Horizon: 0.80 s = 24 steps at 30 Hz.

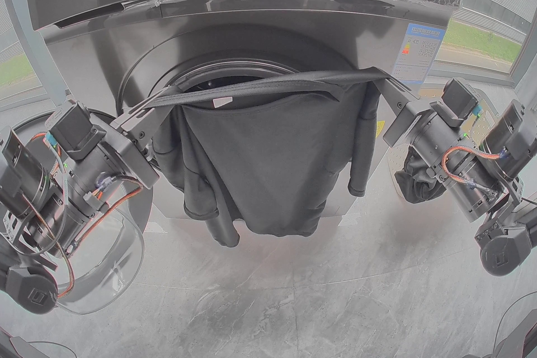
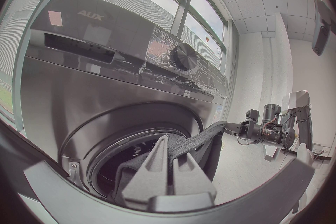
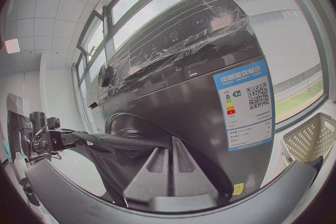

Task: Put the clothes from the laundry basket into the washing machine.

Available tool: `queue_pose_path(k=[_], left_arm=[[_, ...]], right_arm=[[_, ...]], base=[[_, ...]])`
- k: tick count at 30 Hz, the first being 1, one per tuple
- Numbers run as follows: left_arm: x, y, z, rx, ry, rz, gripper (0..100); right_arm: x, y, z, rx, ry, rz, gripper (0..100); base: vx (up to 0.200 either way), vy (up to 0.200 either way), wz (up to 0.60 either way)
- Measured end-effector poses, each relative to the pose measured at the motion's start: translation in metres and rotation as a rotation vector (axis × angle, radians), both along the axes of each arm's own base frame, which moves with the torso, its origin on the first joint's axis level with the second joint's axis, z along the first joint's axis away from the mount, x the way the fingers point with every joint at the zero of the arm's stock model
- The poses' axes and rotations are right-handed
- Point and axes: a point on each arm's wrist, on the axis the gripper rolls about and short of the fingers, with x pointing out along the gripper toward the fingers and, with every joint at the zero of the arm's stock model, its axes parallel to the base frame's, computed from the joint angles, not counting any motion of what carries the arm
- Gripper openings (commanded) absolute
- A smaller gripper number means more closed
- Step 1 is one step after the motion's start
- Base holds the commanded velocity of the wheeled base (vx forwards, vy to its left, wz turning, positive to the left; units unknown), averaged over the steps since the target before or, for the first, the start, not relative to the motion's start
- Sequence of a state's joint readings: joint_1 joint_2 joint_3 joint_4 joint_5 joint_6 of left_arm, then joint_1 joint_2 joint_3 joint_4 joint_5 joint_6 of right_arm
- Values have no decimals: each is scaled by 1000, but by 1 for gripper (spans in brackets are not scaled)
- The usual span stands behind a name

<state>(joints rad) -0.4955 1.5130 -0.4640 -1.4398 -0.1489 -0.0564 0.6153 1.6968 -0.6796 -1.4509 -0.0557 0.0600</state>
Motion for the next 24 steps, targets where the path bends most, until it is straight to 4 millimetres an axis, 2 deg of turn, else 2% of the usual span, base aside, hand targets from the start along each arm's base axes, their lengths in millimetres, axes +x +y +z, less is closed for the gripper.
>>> queue_pose_path(k=[5, 12, 13, 19, 24], left_arm=[[-4, -12, -2, 5, 12, -47, 0], [1, -28, 3, 1, -3, -98, 0], [2, -30, 4, 0, -6, -103, 0], [7, -35, 4, 0, -8, -112, 0], [8, -37, 3, 0, -10, -114, 0]], right_arm=[[-1, 0, -5, -14, 19, 3, 0], [-12, 5, -36, -91, 123, 39, 0], [-13, 7, -43, -108, 146, 49, 100], [-24, 20, -74, -186, 242, 112, 100], [-41, 27, -111, -297, 356, 171, 100]], base=[[0, 0, 0], [0, 0, 0], [0, 0, 0], [0, 0, 0], [0, 0, 0]])
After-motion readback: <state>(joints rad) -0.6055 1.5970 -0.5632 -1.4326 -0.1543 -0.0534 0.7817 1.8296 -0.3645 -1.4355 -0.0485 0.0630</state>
